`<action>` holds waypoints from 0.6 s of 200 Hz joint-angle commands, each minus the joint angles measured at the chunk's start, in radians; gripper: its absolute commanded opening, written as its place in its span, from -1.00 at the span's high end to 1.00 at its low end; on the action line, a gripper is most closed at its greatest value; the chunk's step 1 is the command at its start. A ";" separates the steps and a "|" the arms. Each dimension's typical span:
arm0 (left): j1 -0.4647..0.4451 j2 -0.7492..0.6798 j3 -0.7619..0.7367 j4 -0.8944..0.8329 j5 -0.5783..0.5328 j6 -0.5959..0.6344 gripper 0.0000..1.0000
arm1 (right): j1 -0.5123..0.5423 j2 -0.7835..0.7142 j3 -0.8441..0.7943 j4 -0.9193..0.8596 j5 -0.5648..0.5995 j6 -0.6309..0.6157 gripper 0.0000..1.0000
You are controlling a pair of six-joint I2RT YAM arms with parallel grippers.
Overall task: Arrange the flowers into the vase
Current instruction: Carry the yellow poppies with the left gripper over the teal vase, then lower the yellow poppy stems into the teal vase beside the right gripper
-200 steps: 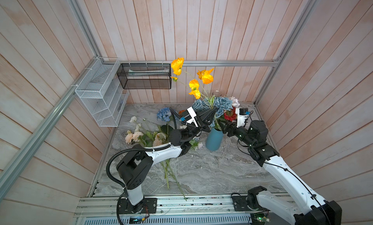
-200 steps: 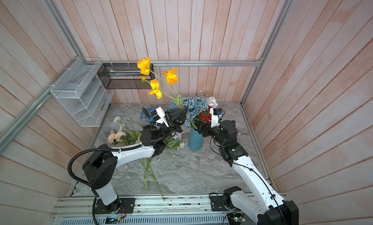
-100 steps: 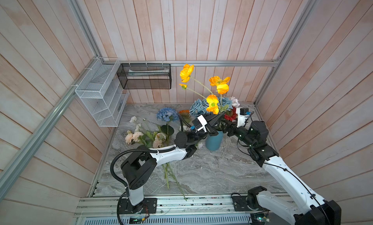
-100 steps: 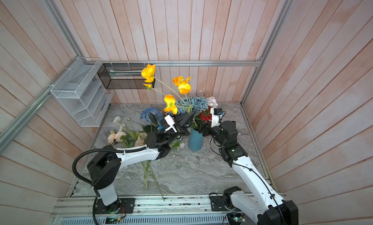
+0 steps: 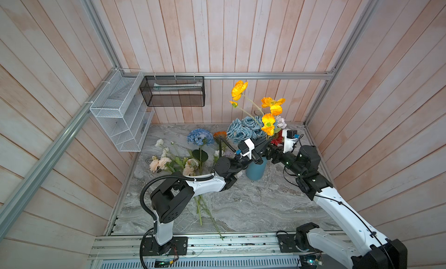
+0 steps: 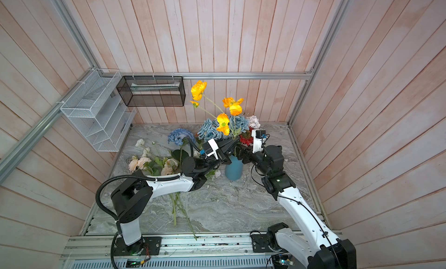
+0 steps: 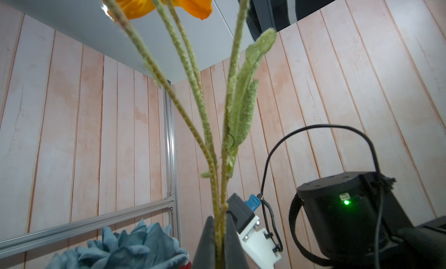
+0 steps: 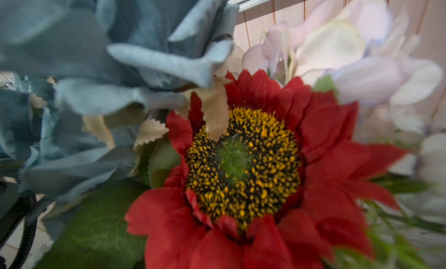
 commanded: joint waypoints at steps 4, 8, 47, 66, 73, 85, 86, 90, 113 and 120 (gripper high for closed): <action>-0.002 0.019 -0.037 -0.009 -0.026 -0.050 1.00 | 0.000 -0.009 -0.017 0.023 -0.002 -0.001 -0.42; -0.001 0.021 -0.044 -0.011 -0.031 -0.055 1.00 | 0.000 -0.008 -0.017 0.023 -0.002 -0.001 -0.42; -0.001 0.034 -0.079 -0.022 -0.065 -0.080 1.00 | 0.000 -0.006 -0.018 0.022 -0.001 0.001 -0.42; -0.002 0.044 -0.083 -0.042 -0.068 -0.088 1.00 | 0.000 -0.006 -0.015 0.016 0.002 0.001 -0.42; -0.002 0.049 -0.086 -0.047 -0.069 -0.093 1.00 | 0.000 -0.007 -0.017 0.015 0.004 0.001 -0.42; -0.002 0.058 -0.090 -0.056 -0.070 -0.093 1.00 | 0.000 -0.009 -0.017 0.014 0.008 0.001 -0.42; -0.002 0.058 -0.091 -0.057 -0.070 -0.093 1.00 | 0.001 -0.008 -0.017 0.013 0.007 0.001 -0.42; -0.002 0.061 -0.092 -0.059 -0.069 -0.093 1.00 | 0.000 -0.009 -0.017 0.012 0.007 0.002 -0.42; -0.002 0.075 -0.099 -0.080 -0.078 -0.093 1.00 | 0.001 -0.010 -0.017 0.011 0.008 0.004 -0.42; -0.003 0.078 -0.101 -0.088 -0.082 -0.093 1.00 | 0.000 -0.011 -0.016 0.010 0.008 0.004 -0.41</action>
